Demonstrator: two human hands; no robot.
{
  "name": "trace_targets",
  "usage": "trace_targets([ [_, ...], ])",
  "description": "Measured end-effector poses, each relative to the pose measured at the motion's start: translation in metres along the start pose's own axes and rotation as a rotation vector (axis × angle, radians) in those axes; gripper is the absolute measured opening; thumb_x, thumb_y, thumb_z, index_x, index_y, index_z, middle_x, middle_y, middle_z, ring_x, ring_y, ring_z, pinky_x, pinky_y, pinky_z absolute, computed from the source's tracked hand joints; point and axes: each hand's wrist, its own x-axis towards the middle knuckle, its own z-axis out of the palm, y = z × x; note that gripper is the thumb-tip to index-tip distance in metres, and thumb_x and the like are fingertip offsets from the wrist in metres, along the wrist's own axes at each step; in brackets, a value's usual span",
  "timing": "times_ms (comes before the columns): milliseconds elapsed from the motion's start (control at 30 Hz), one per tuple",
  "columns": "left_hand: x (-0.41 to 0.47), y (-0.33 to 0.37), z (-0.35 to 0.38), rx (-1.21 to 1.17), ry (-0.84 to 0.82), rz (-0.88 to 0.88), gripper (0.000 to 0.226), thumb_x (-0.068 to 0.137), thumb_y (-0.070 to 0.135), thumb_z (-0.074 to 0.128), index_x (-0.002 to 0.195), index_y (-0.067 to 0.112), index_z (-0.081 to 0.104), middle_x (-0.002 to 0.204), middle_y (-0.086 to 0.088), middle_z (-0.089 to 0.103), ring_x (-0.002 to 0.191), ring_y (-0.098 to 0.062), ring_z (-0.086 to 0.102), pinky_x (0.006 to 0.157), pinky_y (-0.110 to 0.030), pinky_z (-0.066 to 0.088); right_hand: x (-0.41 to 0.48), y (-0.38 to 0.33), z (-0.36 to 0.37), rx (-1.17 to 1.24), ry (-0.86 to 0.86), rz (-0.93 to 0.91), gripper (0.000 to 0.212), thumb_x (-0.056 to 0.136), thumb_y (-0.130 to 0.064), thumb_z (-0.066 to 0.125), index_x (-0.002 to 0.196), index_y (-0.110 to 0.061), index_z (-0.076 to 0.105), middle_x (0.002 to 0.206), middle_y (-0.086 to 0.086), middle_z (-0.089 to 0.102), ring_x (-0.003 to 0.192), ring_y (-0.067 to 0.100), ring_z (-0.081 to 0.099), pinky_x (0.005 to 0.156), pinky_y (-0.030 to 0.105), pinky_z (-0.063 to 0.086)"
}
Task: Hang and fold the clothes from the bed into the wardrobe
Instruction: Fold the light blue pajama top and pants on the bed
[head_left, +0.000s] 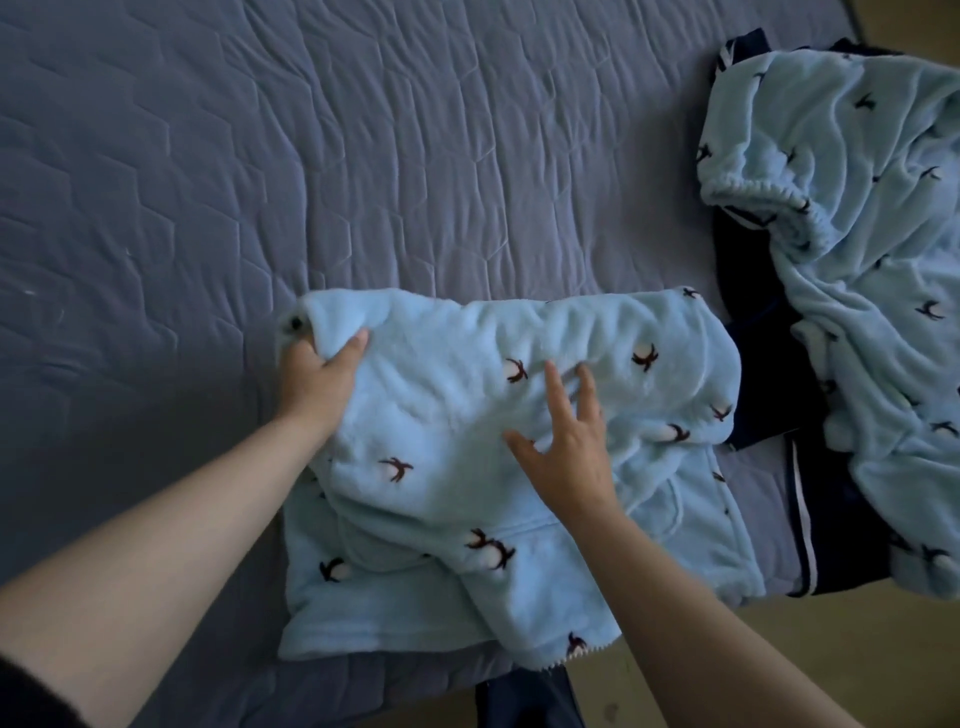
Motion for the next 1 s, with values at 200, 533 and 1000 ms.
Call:
trace_targets([
  [200,0.028,-0.017,0.000,0.363,-0.238,-0.172,0.067,0.094,0.040,0.052,0.147,0.009,0.026,0.147,-0.014,0.039,0.132,-0.033,0.040,0.107,-0.039,0.033,0.023,0.004,0.000,-0.113,-0.326,0.093,0.091,0.087,-0.052,0.062,0.153,-0.038,0.001,0.159,-0.005,-0.023,0.148,0.028,-0.007,0.115,0.045,0.024],
  [533,-0.015,0.010,0.026,0.680,-0.345,0.852,0.051,0.083,0.040,0.063,0.117,0.002,0.062,0.122,-0.019,0.056,0.112,-0.038,0.053,0.098,-0.043,0.041,0.035,0.013,-0.037,-0.147,0.038,0.053,0.014,0.088,-0.031,0.062,0.091,-0.019,0.066,0.067,-0.013,0.057,0.071,0.017,0.060,0.056,0.025,0.037],
  [1000,-0.021,-0.036,0.071,1.299,-0.607,0.655,0.095,0.085,0.071,0.037,0.149,0.026,-0.016,0.159,0.002,-0.017,0.145,-0.028,-0.018,0.117,-0.044,-0.010,0.024,0.050,-0.014,-0.193,-0.298,0.136,0.093,0.077,-0.036,0.075,0.152,-0.023,0.022,0.142,0.006,0.033,0.131,0.028,0.035,0.104,0.036,0.039],
])
